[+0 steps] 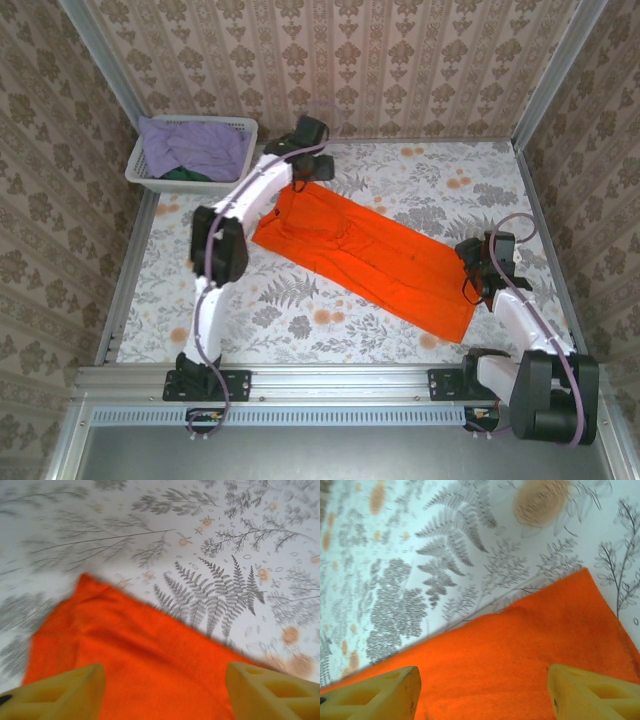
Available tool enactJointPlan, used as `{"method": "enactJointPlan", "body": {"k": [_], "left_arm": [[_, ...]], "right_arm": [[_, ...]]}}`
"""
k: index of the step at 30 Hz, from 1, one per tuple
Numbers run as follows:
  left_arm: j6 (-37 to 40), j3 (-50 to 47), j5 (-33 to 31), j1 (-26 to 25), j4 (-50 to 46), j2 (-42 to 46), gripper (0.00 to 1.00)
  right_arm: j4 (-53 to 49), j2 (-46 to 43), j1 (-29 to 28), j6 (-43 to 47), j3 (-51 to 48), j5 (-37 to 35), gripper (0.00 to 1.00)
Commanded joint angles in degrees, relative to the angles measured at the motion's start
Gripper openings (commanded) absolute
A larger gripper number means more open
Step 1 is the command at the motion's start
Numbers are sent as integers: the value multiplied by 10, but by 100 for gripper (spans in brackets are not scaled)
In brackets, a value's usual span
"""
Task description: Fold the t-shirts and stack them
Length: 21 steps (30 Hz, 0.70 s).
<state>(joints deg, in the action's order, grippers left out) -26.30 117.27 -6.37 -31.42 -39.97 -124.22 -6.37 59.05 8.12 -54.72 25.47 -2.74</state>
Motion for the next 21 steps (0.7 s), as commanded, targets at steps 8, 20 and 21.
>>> {"method": "enactJointPlan", "body": {"k": [8,20,21], "left_arm": [[-161,-375,-29,8,97,244,49],[-209,-325,67,35,139,100,56],[-205,-295,79,39,116,71,56]], "right_arm": [[22,-10,-53,50,4,-30,69],[15,42,-81,59,33,-28,68],[14,42,-82,60,34,-28,68]]}}
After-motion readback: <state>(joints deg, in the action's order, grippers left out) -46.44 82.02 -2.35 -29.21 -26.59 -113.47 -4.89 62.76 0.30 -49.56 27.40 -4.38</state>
